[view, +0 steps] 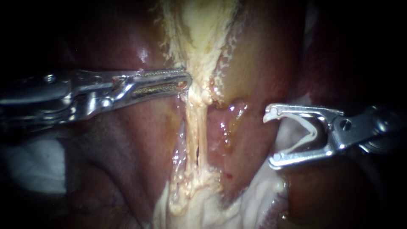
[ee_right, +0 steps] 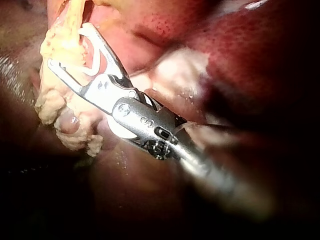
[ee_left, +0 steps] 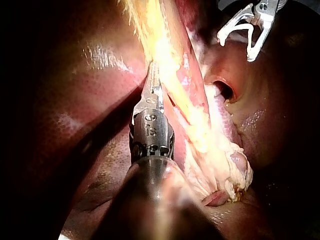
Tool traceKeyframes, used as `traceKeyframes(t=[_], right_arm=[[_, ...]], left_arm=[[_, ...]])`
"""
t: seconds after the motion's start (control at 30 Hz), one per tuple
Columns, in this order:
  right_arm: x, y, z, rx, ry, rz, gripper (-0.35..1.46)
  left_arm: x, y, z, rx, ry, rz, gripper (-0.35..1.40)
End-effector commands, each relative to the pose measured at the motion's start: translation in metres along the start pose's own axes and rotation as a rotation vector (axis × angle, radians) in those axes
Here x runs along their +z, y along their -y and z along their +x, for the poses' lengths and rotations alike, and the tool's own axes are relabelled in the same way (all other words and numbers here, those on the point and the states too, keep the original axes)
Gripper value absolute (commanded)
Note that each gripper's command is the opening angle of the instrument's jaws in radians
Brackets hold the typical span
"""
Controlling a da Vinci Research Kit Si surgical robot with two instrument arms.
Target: Grabbing gallbladder
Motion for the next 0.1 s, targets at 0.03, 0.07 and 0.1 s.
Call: traceKeyframes(t=[0.03, 0.07, 0.1], right_arm=[[0.0001, 0.0, 0.0, 0.0, 0.0, 0.0, 0.59], [0.0001, 0.0, 0.0, 0.0, 0.0, 0.0, 0.59], [0.0001, 0.0, 0.0, 0.0, 0.0, 0.0, 0.59]], left_arm=[[-0.0001, -0.0001, 0.0, 0.001, 0.0, 0.004, -0.35], [-0.0001, -0.0001, 0.0, 0.001, 0.0, 0.004, -0.35], [-0.0001, -0.0001, 0.0001, 0.001, 0.0, 0.004, -0.35]])
